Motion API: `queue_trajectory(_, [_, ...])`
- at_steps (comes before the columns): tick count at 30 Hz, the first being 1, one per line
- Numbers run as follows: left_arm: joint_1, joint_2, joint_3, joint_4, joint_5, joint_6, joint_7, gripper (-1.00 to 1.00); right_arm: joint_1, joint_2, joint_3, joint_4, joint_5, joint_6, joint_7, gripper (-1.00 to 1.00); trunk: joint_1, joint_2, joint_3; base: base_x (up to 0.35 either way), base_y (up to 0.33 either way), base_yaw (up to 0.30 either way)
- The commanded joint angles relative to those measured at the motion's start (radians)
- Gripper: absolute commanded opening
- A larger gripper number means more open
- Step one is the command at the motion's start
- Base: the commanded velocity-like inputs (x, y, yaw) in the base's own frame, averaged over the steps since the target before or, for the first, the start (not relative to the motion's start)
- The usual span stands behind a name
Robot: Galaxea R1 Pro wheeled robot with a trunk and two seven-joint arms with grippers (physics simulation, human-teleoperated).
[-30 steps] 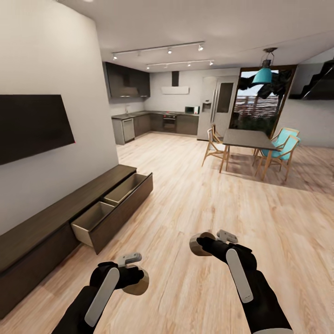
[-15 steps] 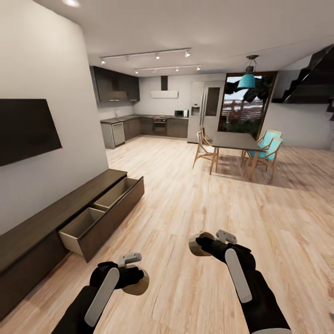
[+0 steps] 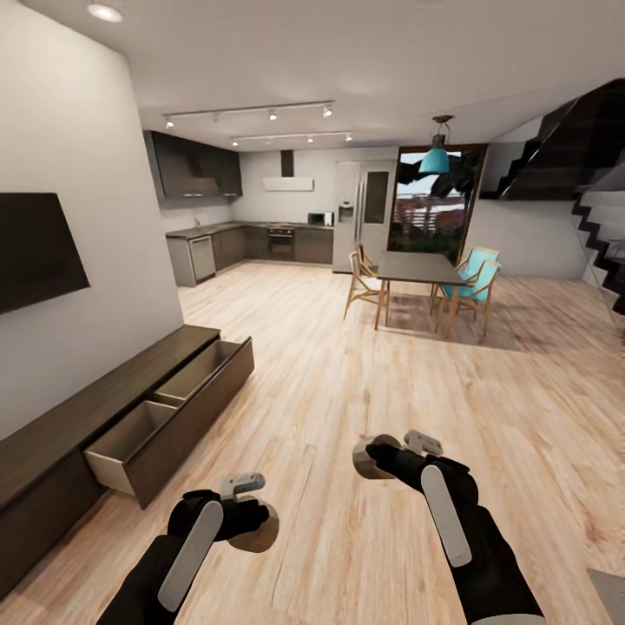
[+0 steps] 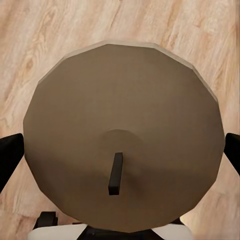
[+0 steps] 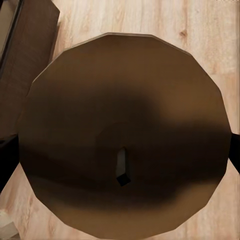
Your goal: Place each of the two pumpkins and all three candles from the living room inside a cabinet in the living room (use any cabinet), then make sure every cabinet is closed, and position the cauldron so it is next to a table in the living room.
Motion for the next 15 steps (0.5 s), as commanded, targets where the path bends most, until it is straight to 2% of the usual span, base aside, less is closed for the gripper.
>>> queue_trajectory(1, [-0.001, 0.0, -0.001, -0.001, 0.01, 0.002, 0.011, -1.0, -0.001, 0.001, -0.001, -0.001, -0.01, 0.003, -0.009, -1.0, 0.0, -0.002, 0.0, 0.0, 0.0, -0.157])
queue_trajectory(15, [-0.001, 0.0, -0.001, -0.001, 0.01, 0.001, 0.011, -1.0, -0.001, 0.001, -0.001, 0.0, -0.015, 0.001, -0.008, -1.0, 0.0, -0.002, 0.02, 0.0, 0.0, -0.157])
